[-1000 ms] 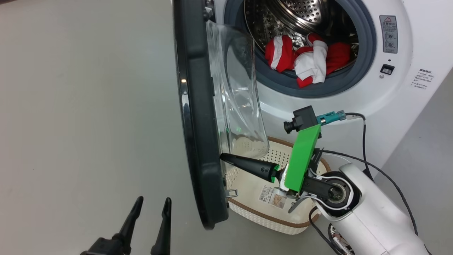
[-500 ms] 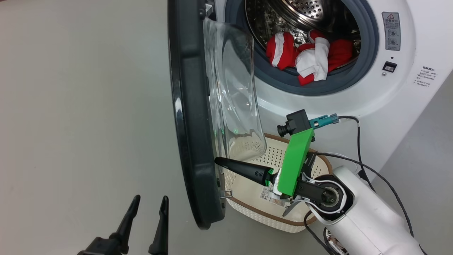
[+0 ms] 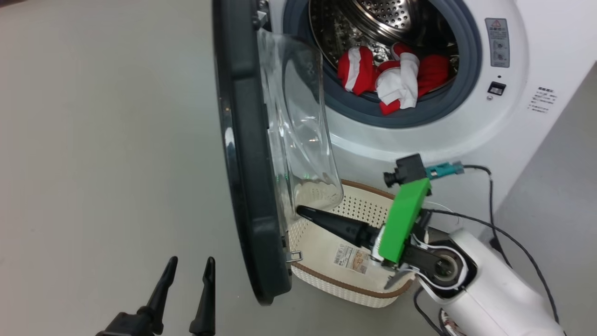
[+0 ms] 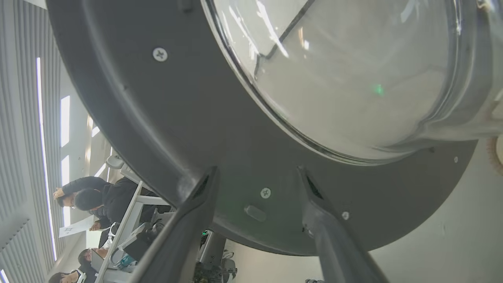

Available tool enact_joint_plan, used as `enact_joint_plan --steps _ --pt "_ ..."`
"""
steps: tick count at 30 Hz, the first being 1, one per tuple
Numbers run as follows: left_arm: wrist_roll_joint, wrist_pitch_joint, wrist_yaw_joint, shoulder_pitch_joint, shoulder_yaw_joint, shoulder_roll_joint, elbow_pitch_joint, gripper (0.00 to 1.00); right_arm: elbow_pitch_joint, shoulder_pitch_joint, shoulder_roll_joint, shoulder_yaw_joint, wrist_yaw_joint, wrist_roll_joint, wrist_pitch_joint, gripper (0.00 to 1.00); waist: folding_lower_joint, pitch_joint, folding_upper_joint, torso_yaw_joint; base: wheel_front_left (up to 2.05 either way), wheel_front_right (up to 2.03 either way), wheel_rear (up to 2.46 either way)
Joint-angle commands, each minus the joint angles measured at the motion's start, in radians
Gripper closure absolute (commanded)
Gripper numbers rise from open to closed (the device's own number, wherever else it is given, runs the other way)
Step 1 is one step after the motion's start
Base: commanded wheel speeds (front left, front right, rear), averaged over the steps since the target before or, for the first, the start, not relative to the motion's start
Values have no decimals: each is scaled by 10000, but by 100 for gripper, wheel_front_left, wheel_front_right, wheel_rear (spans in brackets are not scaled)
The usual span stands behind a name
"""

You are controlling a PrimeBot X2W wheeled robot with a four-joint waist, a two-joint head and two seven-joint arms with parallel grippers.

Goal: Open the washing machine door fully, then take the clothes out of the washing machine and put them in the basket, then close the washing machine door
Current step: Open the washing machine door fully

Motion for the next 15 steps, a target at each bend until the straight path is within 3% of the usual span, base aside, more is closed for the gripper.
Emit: enact_joint_plan --steps 1,15 --pt "-31 -80 -54 -61 353 72 -253 0 -200 84 31 8 77 -130 -137 0 0 3 0 -81 0 0 0" --pt "102 -80 -138 203 946 72 -278 0 238 1260 -1140 -156 77 -642 -1596 0 0 -161 0 -839 0 0 0"
